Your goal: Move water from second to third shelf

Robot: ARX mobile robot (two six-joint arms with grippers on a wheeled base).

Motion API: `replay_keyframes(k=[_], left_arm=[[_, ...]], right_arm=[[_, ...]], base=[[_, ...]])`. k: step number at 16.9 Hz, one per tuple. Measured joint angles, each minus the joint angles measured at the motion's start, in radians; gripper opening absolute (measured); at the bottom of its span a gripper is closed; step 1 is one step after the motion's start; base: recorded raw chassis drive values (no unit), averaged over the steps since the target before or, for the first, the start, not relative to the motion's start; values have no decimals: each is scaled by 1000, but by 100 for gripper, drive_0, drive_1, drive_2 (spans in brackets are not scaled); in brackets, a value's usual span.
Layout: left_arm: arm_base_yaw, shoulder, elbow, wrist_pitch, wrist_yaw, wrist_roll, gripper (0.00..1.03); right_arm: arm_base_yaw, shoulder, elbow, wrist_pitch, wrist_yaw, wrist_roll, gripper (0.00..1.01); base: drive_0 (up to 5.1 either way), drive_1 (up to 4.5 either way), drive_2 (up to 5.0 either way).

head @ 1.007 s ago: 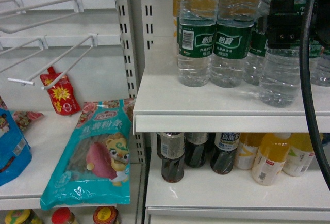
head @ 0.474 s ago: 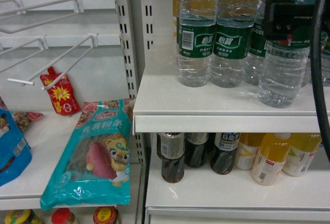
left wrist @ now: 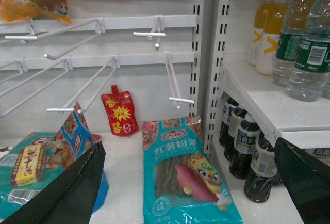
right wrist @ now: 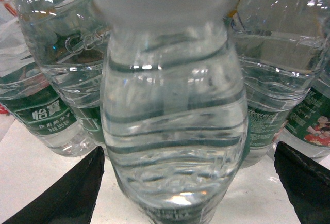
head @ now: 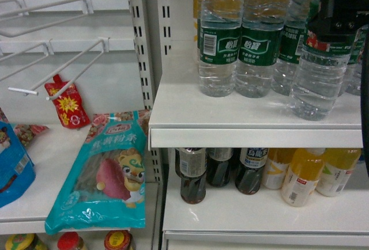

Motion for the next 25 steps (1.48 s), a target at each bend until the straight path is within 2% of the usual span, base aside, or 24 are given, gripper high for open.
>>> replay_keyframes(k=[5, 7, 9, 10, 11, 13, 16, 18, 19, 22, 25], left_arm=[[0, 0, 0, 0, 0, 0, 98], [0, 0, 0, 0, 0, 0, 98], [0, 0, 0, 0, 0, 0, 98], [0, 0, 0, 0, 0, 0, 98], [0, 0, 0, 0, 0, 0, 98], [0, 0, 0, 0, 0, 0, 98], [0, 0, 0, 0, 0, 0, 98], [0, 0, 0, 0, 0, 0, 98], [0, 0, 0, 0, 0, 0, 98], [0, 0, 0, 0, 0, 0, 98], [0, 0, 0, 0, 0, 0, 98]], right_arm=[[-6, -109, -78, -41, -49, 0, 98], [-27, -359, -220, -94, -74, 5, 98], [-46, -476, -264, -134, -86, 21, 98], [-44, -528, -307, -37, -53, 14, 95], [-53, -592, -373, 82, 25, -16, 86], [-75, -688, -454, 135, 41, -43, 75], [-96, -765, -510, 109, 37, -58, 65], [-149, -845, -568, 66, -18, -65, 54], [-179, -921, -623, 37, -27, -72, 41], [-175, -1054, -747, 95, -42, -79, 4], [-175, -1122, -824, 68, -41, -83, 2]], base=[[0, 0, 0], [0, 0, 0], [0, 0, 0], [0, 0, 0], [0, 0, 0], [0, 0, 0], [0, 0, 0], [0, 0, 0], [0, 0, 0], [0, 0, 0], [0, 0, 0]])
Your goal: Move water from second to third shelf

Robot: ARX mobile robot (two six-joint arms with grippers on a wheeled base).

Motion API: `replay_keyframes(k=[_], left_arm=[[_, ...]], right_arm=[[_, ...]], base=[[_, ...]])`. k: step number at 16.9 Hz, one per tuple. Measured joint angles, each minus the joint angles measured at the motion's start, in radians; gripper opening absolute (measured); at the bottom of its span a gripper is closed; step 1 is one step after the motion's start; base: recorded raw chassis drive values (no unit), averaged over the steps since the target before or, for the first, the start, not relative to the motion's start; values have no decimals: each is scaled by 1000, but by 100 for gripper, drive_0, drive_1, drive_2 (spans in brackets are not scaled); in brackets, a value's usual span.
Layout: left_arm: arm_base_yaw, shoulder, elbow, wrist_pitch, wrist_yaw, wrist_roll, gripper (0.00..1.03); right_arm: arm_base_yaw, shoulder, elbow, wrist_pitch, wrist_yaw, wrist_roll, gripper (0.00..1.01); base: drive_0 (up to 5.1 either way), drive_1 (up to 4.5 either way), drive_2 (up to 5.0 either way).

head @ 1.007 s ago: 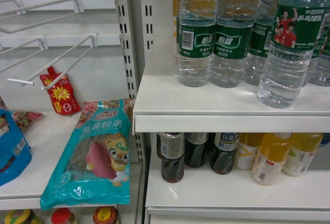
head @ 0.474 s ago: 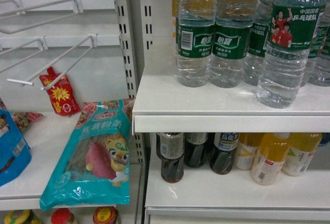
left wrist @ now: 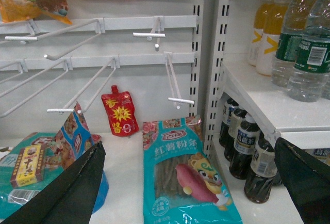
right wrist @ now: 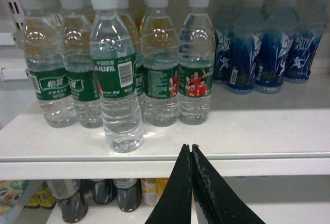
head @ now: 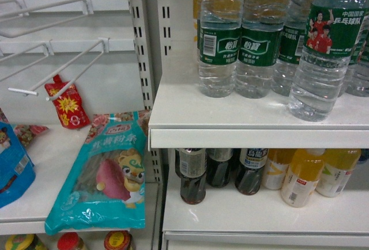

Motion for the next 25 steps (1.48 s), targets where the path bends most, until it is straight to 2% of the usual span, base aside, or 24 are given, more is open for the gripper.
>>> replay_keyframes(k=[8, 9, 13, 14, 15, 21, 23, 25], left_arm=[[0, 0, 0, 0, 0, 0, 98], [0, 0, 0, 0, 0, 0, 98], [0, 0, 0, 0, 0, 0, 98], [0, 0, 0, 0, 0, 0, 98], [0, 0, 0, 0, -1, 0, 98], [0, 0, 0, 0, 0, 0, 98], [0, 0, 0, 0, 0, 0, 98], [0, 0, 0, 0, 0, 0, 98]], right_arm=[[0, -188, -78, -105, 0, 0, 2], [0, -210, -103, -76, 0, 0, 2], [0, -286, -105, -162, 0, 0, 2], [0, -320, -104, -208, 0, 0, 2], [0, -429, -104, -349, 0, 0, 2], [0, -461, -104, -345, 0, 0, 2], [0, -461, -104, -345, 0, 0, 15], [0, -461, -104, -345, 0, 0, 37]], base=[[0, 0, 0], [0, 0, 0], [0, 0, 0], [0, 0, 0], [0, 0, 0], [0, 0, 0], [0, 0, 0], [0, 0, 0]])
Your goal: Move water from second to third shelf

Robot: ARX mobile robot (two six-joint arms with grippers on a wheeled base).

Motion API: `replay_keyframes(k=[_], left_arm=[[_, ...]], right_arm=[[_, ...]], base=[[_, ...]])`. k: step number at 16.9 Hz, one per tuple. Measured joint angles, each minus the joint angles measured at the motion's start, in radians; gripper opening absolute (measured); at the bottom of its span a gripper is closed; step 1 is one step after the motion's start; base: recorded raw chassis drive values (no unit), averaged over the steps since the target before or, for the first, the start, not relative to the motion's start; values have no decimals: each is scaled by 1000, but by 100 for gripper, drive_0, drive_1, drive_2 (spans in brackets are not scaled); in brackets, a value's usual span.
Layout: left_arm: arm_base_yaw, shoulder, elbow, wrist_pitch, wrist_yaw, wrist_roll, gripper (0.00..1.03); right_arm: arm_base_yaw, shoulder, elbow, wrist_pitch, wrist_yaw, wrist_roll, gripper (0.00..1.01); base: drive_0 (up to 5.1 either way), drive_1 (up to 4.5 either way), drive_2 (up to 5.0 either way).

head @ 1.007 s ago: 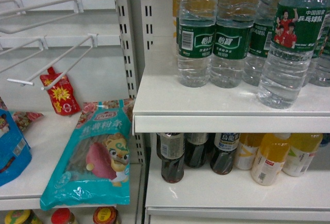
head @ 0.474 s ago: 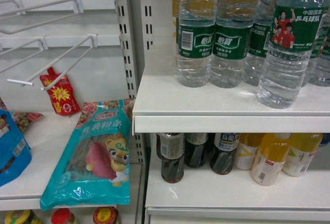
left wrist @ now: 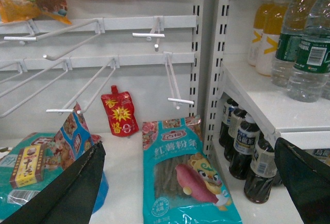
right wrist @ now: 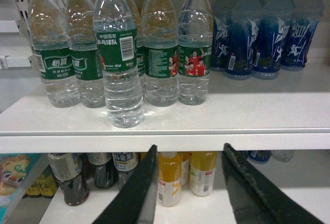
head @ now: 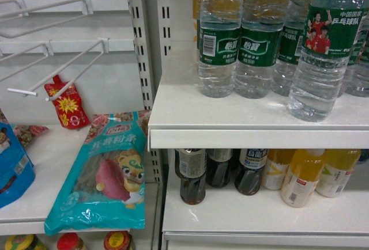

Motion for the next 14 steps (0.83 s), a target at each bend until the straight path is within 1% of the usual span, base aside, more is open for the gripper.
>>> replay_keyframes(k=[2, 4, 5, 6, 7, 14], left_arm=[[0, 0, 0, 0, 0, 0, 98], [0, 0, 0, 0, 0, 0, 98], [0, 0, 0, 0, 0, 0, 98], [0, 0, 0, 0, 0, 0, 98], [0, 0, 0, 0, 0, 0, 98], [0, 0, 0, 0, 0, 0, 98]], right_arm=[[0, 0, 0, 0, 0, 0, 65], [0, 0, 0, 0, 0, 0, 87], [0, 0, 0, 0, 0, 0, 96], [0, 0, 0, 0, 0, 0, 100], [0, 0, 0, 0, 0, 0, 97], [0, 0, 0, 0, 0, 0, 98]], base=[[0, 0, 0], [0, 0, 0], [0, 0, 0], [0, 0, 0], [0, 0, 0], [0, 0, 0]])
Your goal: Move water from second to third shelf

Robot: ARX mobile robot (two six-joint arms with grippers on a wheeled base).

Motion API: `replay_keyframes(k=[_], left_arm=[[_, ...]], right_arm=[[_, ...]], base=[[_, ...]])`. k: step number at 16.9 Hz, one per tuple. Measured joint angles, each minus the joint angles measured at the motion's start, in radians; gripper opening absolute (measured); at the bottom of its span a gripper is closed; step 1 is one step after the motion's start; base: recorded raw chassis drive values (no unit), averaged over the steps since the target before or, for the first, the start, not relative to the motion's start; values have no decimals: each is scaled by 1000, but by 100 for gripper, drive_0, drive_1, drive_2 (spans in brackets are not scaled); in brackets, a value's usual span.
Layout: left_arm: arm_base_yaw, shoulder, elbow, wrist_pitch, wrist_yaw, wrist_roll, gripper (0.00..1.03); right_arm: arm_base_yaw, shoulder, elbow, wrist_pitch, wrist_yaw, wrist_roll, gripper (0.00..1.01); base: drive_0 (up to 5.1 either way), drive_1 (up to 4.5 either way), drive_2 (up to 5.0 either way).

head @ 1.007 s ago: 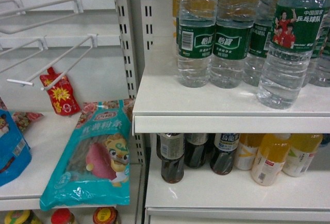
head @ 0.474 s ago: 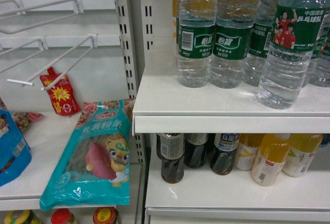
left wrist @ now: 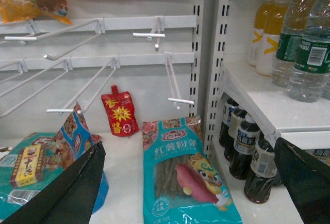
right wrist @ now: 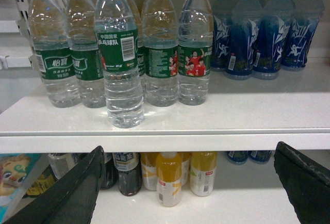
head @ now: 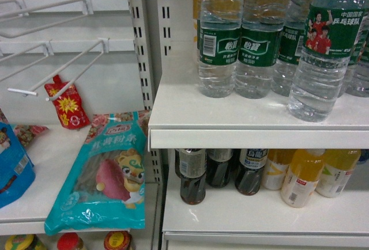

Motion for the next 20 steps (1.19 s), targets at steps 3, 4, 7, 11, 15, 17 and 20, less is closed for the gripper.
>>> replay_keyframes(k=[3, 4, 7, 11, 15, 17, 20], left_arm=[[0, 0, 0, 0, 0, 0, 98], [0, 0, 0, 0, 0, 0, 98], [0, 0, 0, 2, 0, 0, 98], [0, 0, 0, 0, 0, 0, 98], [0, 0, 0, 0, 0, 0, 98], [0, 0, 0, 0, 0, 0, 98], [0, 0, 0, 0, 0, 0, 98]], right_arm=[[0, 0, 0, 0, 0, 0, 98], [0, 0, 0, 0, 0, 0, 98], [0, 0, 0, 4, 0, 0, 98], [0, 0, 0, 1, 0, 0, 98], [0, 0, 0, 1, 0, 0, 98], [0, 0, 0, 1, 0, 0, 98], [0, 0, 0, 0, -1, -2, 98]], base=[[0, 0, 0], [0, 0, 0], [0, 0, 0], [0, 0, 0], [0, 0, 0], [0, 0, 0], [0, 0, 0]])
